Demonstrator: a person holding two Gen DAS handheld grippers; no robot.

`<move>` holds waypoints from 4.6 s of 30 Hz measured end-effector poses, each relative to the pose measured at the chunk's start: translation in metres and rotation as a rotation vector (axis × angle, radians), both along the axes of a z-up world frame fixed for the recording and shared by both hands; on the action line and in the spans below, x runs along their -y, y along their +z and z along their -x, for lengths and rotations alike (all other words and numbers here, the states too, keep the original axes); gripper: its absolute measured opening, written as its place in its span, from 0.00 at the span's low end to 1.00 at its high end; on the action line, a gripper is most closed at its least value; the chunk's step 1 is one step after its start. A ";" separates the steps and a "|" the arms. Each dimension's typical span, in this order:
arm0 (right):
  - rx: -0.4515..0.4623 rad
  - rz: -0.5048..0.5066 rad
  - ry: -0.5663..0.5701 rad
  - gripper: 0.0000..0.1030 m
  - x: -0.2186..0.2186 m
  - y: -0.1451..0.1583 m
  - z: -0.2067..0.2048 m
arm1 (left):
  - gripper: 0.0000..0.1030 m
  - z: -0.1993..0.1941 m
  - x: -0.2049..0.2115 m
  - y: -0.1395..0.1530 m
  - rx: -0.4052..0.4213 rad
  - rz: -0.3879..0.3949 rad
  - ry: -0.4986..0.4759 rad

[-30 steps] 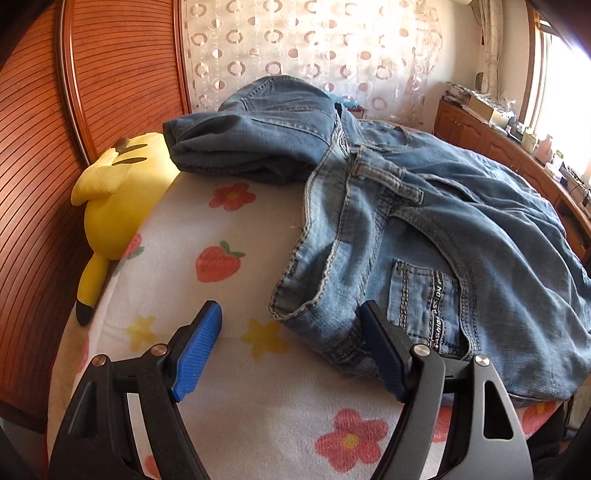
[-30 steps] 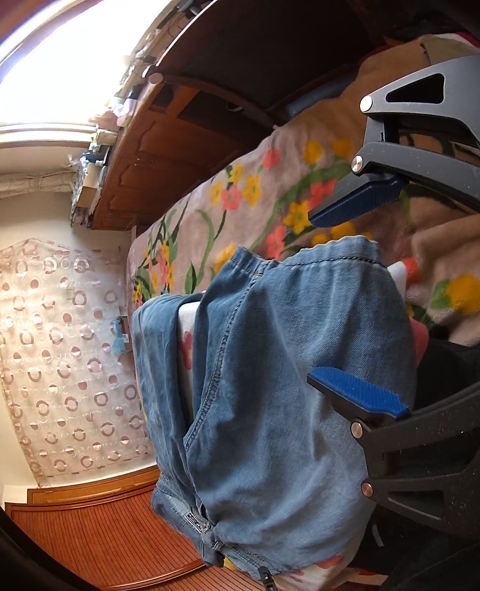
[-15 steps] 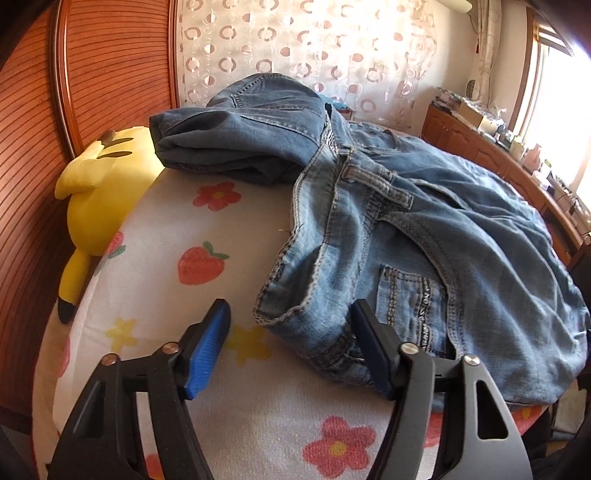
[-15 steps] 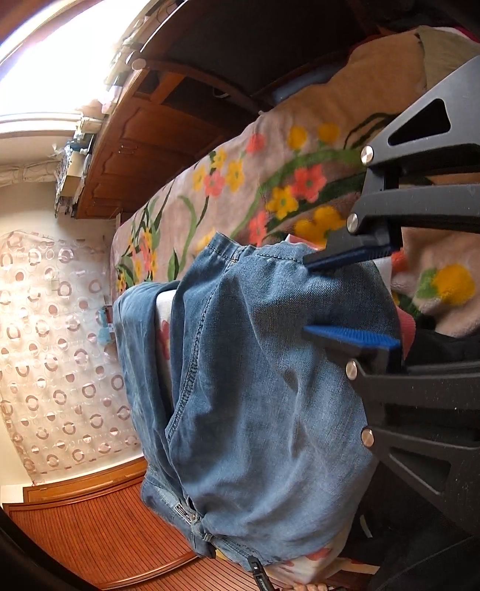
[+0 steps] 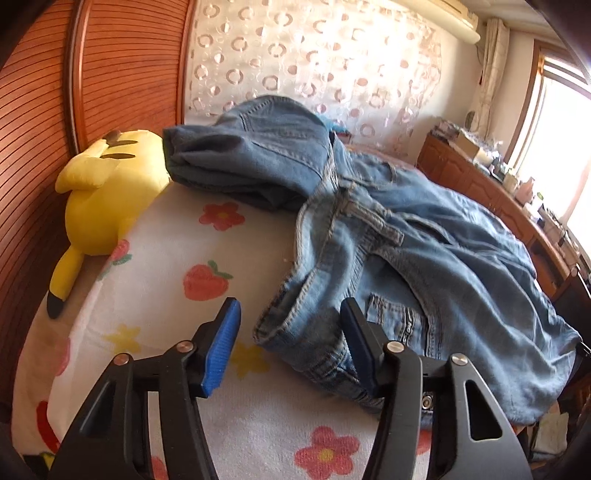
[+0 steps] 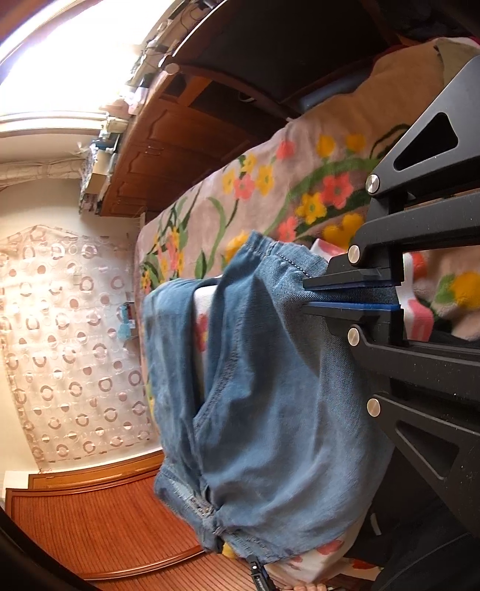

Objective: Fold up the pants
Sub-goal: 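Close the right gripper on the jeans leg edge while the left gripper pinches the waistband edge, then lift the jeans off the bed with both grippers holding their edges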

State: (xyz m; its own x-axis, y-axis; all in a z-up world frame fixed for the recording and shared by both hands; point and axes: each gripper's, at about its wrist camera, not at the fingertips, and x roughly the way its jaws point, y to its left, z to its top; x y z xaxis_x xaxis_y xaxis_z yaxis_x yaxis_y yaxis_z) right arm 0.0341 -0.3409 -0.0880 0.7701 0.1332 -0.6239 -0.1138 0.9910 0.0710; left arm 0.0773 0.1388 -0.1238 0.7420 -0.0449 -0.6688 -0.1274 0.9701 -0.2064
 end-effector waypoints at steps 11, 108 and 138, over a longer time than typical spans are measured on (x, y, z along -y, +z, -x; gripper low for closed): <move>0.027 -0.015 0.020 0.05 -0.007 -0.009 -0.005 | 0.53 -0.012 -0.003 -0.013 -0.067 -0.046 0.000; 0.105 -0.138 0.118 0.01 -0.073 -0.031 -0.139 | 0.09 0.055 0.032 0.034 0.036 -0.091 -0.140; 0.308 -0.035 -0.125 0.01 0.009 0.055 -0.146 | 0.07 -0.051 0.046 0.130 0.248 -0.215 -0.141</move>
